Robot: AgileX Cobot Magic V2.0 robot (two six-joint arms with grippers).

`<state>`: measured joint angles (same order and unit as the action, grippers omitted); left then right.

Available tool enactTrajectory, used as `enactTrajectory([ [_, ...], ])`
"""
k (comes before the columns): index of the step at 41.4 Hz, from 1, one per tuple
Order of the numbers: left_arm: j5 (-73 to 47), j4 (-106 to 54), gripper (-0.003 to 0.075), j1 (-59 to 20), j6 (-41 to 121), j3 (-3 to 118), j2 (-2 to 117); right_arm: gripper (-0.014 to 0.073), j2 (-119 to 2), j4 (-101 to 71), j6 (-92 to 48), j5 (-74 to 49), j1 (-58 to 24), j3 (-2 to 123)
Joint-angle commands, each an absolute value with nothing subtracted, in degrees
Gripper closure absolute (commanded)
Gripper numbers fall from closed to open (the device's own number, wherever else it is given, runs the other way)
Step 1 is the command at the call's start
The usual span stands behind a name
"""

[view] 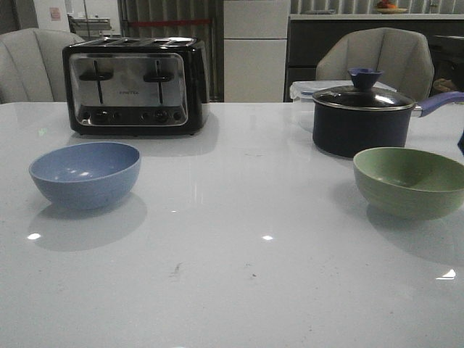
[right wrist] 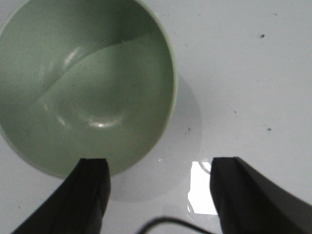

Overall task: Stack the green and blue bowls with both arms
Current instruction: 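Lower the right gripper and grasp the rim of the pale green bowl, then slide the green bowl with the right gripper toward the table center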

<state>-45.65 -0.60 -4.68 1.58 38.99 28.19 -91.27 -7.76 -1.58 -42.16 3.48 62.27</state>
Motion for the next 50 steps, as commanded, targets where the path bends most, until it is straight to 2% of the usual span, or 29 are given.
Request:
enactTrajectory([
  [1,-41.46,-1.04,0.0246,-4.94,1.14,40.56,28.80,0.0051,-94.64,-8.33,-2.76,-41.53,3.84,68.28],
  [16,-41.52,-1.04,0.0246,-4.94,1.14,40.56,28.80,0.0069,-106.19,-7.53,-3.06,-44.49,3.84,78.05],
  [19,-41.52,-1.04,0.0246,-4.94,1.14,40.56,28.80,0.0137,-106.81,-7.36,-3.11,-45.36,3.84,78.63],
  [27,-41.52,-1.04,0.0246,-4.94,1.14,40.56,28.80,0.0428,-106.87,-6.76,-3.11,-45.64,3.84,78.63],
  [34,-41.52,-1.04,0.0246,-4.94,1.14,40.56,28.80,0.0571,-106.08,-6.63,-3.11,-46.09,3.77,78.63],
  [42,-41.52,-1.04,0.0246,-4.94,1.14,40.56,28.80,0.0570,-101.96,-6.63,-3.11,-47.57,0.74,78.70],
  [50,-41.52,-1.04,0.0246,-4.94,1.14,40.56,28.80,0.0570,-99.82,-8.11,-3.11,-50.23,-7.85,80.25],
])
